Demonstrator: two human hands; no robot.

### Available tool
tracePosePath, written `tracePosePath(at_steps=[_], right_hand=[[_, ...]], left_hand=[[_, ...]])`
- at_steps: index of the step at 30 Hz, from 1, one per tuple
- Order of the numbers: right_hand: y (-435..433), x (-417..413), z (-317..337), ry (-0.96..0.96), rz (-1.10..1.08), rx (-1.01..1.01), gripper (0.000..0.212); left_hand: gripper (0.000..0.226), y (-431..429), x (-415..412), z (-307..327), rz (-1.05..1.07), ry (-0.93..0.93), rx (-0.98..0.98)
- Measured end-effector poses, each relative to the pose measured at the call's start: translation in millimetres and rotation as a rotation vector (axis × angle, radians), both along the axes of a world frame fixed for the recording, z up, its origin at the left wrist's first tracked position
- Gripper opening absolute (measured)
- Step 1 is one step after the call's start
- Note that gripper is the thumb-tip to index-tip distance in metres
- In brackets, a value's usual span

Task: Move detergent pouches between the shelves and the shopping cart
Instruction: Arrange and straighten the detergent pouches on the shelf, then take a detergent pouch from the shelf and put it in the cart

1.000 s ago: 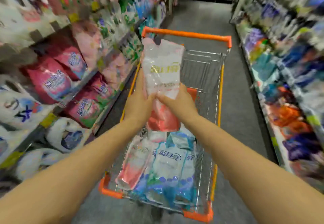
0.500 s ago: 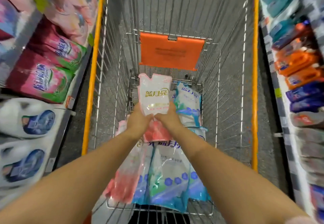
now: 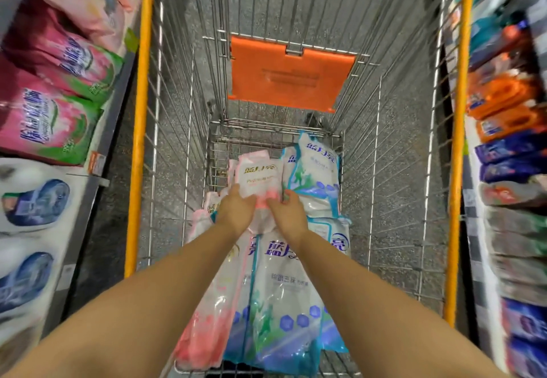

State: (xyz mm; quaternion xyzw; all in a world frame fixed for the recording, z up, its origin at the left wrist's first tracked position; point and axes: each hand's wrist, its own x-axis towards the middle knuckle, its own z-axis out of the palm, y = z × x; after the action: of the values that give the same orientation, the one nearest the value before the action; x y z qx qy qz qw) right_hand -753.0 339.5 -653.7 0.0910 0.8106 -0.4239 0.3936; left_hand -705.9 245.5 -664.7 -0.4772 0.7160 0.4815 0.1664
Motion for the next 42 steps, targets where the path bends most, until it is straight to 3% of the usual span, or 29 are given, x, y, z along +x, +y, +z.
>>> tracePosePath(at_steps=[6,13,19,24,27,31,37,42], right_hand=[[5.7,0.4,14.3,0.013,0.068,0.067,0.048],[25.7,2.6,49.1,0.062,0.193,0.046,0.037],[40.9,11.1,107.9,0.212,0.241,-0.189,0.024],[33.0,40.2,208.3,0.414,0.471,-0.495,0.020],[27.4,82.5,283.3,0.474,0.632,-0.703,0.014],[21.2,177.2,370.9,0.531,0.870,-0.898,0.011],[24.8,352.8,476.9,0.498,1.119,-1.179,0.013],[18.7,508.3,550.9,0.471,1.197,-1.397,0.013]], left_hand=[[0.046,3.7,4.0,16.5,-0.073,-0.008,-0.046],[0.038,33.3,13.5,51.7,0.003,0.050,-0.110],[0.017,65.0,26.6,121.5,0.295,0.330,-0.156],[0.017,85.2,77.0,231.1,0.565,0.553,-0.376],[0.019,96.1,131.6,300.6,0.644,0.586,-0.609],[0.022,115.2,231.9,389.1,0.859,0.756,-0.752],[0.026,139.1,430.7,495.7,1.032,0.716,-1.082],[0.027,166.5,610.0,575.2,1.105,0.595,-1.327]])
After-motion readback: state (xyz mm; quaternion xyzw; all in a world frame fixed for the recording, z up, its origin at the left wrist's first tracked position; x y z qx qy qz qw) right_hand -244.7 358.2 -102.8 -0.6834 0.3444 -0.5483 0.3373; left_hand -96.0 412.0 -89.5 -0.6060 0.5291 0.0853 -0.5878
